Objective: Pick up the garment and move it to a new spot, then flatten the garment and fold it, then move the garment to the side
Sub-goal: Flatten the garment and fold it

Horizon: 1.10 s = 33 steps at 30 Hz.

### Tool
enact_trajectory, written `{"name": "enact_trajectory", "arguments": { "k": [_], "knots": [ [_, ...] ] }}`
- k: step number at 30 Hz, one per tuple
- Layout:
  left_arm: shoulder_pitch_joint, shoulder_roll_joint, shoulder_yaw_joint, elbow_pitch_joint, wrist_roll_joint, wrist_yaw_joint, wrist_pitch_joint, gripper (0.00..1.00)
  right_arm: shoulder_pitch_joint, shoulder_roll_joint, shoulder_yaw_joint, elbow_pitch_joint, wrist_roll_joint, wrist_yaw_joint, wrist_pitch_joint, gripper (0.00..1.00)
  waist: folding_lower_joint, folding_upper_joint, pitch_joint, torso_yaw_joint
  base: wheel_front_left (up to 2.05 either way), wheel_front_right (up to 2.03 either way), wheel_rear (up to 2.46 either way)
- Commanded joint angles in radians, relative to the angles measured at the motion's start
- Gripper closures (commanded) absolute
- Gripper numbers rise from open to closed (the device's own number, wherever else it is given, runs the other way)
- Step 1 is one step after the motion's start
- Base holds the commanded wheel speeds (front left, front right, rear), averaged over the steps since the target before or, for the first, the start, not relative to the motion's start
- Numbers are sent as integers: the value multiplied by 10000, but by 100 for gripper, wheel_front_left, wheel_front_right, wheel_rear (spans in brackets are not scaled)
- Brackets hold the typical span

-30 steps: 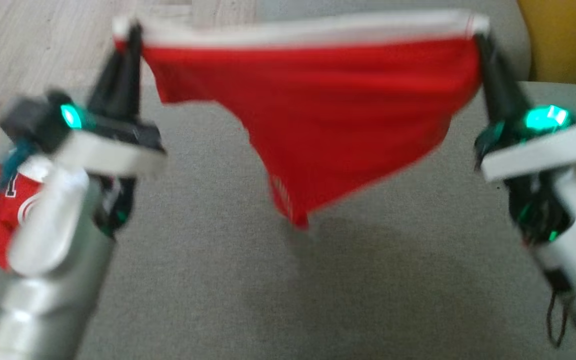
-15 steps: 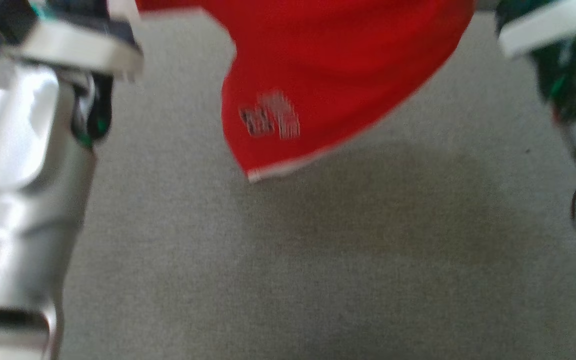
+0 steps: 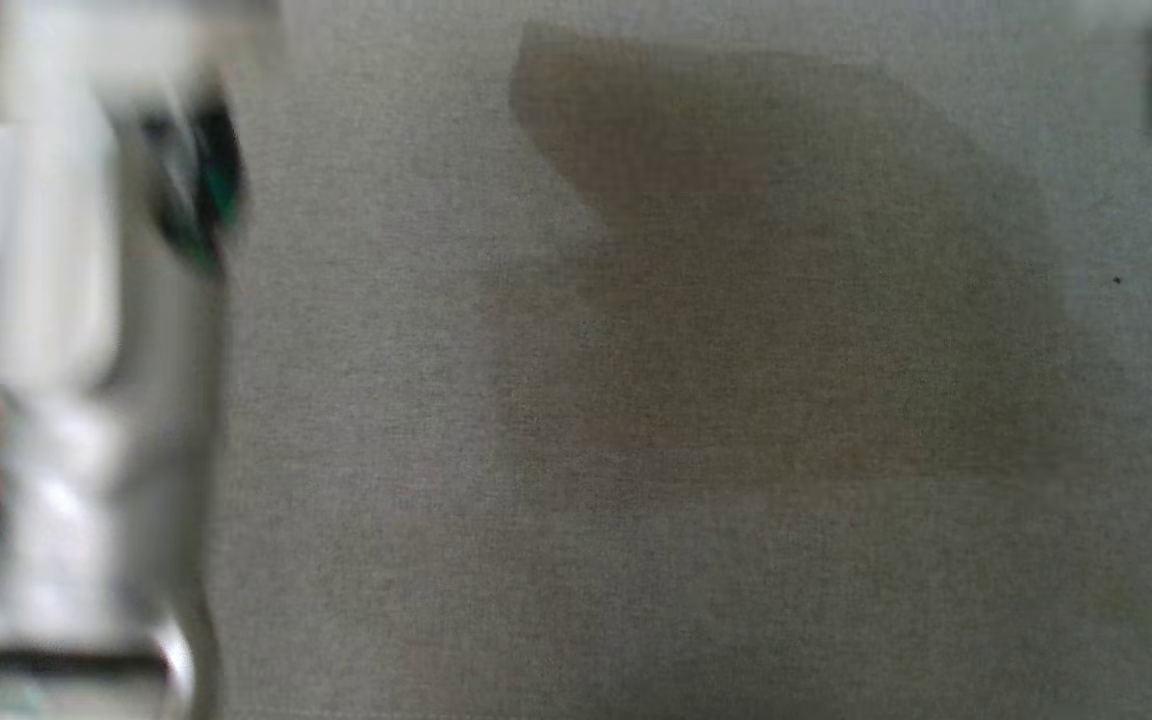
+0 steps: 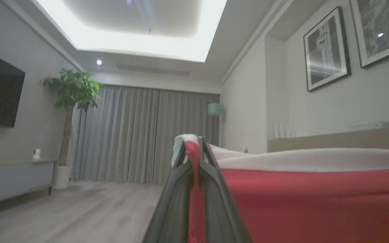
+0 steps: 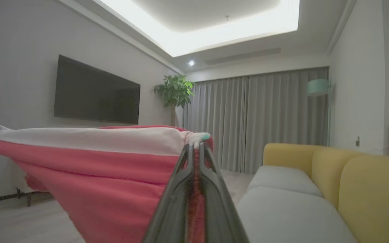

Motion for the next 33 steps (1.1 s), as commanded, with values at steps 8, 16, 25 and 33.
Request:
{"name": "enact_trajectory", "arguments": {
  "k": [8,16,25,33],
  "knots": [
    [5275,-605,880,248,-417,-660,-8,100,5000,341,421,-287,501,75,-48,100,3,0,-841,70,0,0,0],
    [8268,-623,398,-39,-1329,-522,-8,100,8376,1112,-113,-867,922,75,-48,100,3,0,-2084,-88,0,0,0],
    [9305,-625,402,-553,-898,-653,-8,100,9920,1456,-703,-1397,1245,75,-49,100,3,0,-2782,-284,0,0,0],
    [6759,-510,-339,568,-34,-928,-9,100,8607,1928,-923,-755,1798,75,-49,100,3,0,-1795,-703,0,0,0]
  ]
}}
